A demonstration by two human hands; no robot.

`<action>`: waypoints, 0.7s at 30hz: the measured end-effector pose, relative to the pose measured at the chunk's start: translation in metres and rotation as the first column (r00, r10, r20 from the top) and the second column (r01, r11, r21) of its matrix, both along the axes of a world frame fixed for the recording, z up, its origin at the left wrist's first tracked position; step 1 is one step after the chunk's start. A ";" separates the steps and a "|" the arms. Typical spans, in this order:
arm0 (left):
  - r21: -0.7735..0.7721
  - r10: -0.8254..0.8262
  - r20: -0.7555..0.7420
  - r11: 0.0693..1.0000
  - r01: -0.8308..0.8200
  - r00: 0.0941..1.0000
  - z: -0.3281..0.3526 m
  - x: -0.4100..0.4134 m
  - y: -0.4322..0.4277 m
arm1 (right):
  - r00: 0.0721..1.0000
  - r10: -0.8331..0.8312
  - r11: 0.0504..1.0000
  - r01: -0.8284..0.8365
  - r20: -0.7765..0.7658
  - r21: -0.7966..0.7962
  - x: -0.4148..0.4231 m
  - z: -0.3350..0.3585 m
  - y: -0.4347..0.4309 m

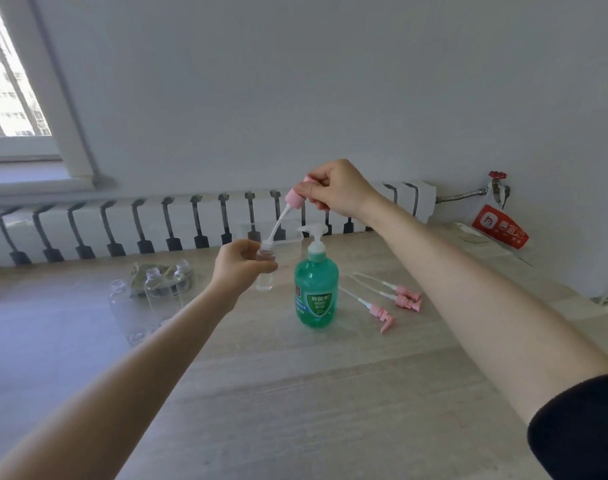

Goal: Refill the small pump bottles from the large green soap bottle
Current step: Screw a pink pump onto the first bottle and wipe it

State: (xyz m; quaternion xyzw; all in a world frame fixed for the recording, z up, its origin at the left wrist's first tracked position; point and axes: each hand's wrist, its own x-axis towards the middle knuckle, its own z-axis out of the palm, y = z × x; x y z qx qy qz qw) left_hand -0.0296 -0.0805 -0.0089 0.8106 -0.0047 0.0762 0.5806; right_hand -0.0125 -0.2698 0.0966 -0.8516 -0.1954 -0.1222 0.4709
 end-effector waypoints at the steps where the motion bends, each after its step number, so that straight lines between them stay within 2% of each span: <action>1: -0.001 0.000 -0.003 1.000 0.000 1.000 -0.001 0.000 0.001 | 1.000 0.004 1.000 -0.004 0.012 -0.001 0.000 0.001 0.002; 13: -0.007 -0.029 -0.020 1.000 0.029 0.999 -0.007 0.001 0.010 | 0.998 0.048 0.978 -0.040 0.037 -0.206 0.003 -0.006 0.024; 21: 0.020 -0.049 -0.012 0.999 0.049 0.999 -0.008 0.001 0.013 | 0.995 0.096 0.929 -0.101 -0.032 -0.355 0.000 -0.021 0.041</action>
